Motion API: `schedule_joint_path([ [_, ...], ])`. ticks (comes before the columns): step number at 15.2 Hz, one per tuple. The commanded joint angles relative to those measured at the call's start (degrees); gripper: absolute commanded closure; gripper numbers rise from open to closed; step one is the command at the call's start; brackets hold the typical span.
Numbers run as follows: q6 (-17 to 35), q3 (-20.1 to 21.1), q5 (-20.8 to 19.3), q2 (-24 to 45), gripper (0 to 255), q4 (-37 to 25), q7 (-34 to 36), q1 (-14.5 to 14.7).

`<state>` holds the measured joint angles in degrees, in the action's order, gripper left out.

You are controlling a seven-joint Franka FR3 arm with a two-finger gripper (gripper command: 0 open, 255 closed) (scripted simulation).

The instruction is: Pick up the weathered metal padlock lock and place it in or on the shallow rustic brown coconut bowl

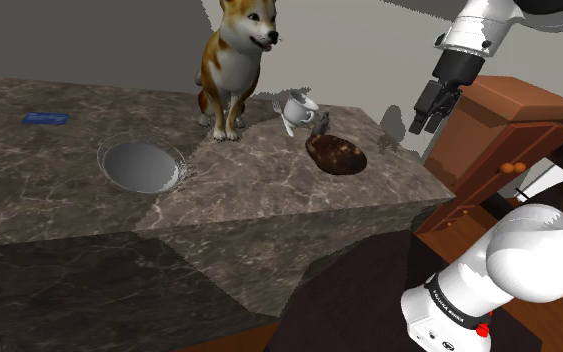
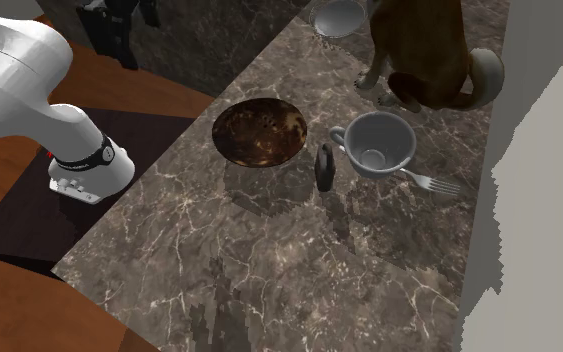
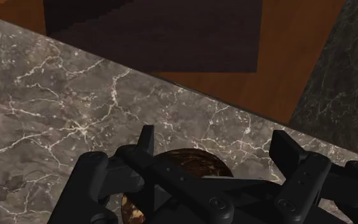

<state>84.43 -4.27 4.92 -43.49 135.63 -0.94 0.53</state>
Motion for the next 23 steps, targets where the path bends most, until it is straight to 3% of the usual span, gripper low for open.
schedule_joint_path([
  [1,0.0,0.0,0.0,0.0,0,0.0,0.0,0.0],
  [12,4.96,-1.6,-6.67,28.96,0,-18.09,-10.37,2.0],
  [23,2.01,-0.93,-12.38,57.83,0,-45.21,-18.57,2.93],
])
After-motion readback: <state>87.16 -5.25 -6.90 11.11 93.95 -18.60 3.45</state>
